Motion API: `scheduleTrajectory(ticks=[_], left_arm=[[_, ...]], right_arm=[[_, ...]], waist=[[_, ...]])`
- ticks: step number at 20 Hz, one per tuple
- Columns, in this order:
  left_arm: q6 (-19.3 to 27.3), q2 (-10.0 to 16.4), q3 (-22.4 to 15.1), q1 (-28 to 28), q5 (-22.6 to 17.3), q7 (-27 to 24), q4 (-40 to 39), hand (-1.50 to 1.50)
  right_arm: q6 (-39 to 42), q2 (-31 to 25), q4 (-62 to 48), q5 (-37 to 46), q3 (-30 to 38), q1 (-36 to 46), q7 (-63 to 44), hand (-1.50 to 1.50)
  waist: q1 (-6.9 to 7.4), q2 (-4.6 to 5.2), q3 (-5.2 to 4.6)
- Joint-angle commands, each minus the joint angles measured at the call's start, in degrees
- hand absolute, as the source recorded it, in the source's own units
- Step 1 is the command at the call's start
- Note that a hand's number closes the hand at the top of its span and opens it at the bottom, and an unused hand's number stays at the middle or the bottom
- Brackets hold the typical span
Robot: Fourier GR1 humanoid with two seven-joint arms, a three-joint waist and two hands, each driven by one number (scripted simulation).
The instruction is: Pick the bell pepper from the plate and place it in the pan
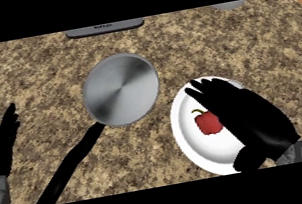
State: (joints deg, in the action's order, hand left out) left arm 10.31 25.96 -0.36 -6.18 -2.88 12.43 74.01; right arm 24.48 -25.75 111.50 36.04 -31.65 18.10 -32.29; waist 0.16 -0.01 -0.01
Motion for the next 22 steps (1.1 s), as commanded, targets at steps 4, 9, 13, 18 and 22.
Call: scheduleTrajectory(ticks=[4, 9, 13, 18, 22], left_arm=[[1.49, -2.70, -0.04, 1.25, 3.81, 2.33, 3.93, 0.00], [-2.32, -2.69, 2.72, -2.25, 3.74, 0.84, -1.13, 0.00], [-3.15, -4.16, 4.86, -4.56, 4.82, -4.00, -8.00, 0.00], [-6.09, -2.39, 7.68, -2.37, 4.73, -2.02, -4.32, 0.00], [-6.01, -3.72, 6.86, -1.19, 5.53, 3.88, 3.14, 0.00]], right_arm=[[0.09, 4.42, -6.78, 8.97, -1.65, -1.00, 2.93, -1.50], [-0.03, 1.24, -3.98, 10.11, 1.79, -8.28, 9.58, -1.50], [4.12, 5.42, -3.25, 11.24, 3.70, -5.11, 8.40, -1.50], [1.36, 10.61, -10.41, 17.15, 2.74, -4.34, 11.36, -1.50], [3.84, 12.72, -11.14, 19.04, 2.66, -4.77, 10.71, -1.50]], waist=[[0.13, 0.00, 0.02], [-0.38, -0.01, 0.01], [-0.45, 0.03, -0.02], [-0.09, 0.02, 0.00], [0.03, -0.03, 0.01]])
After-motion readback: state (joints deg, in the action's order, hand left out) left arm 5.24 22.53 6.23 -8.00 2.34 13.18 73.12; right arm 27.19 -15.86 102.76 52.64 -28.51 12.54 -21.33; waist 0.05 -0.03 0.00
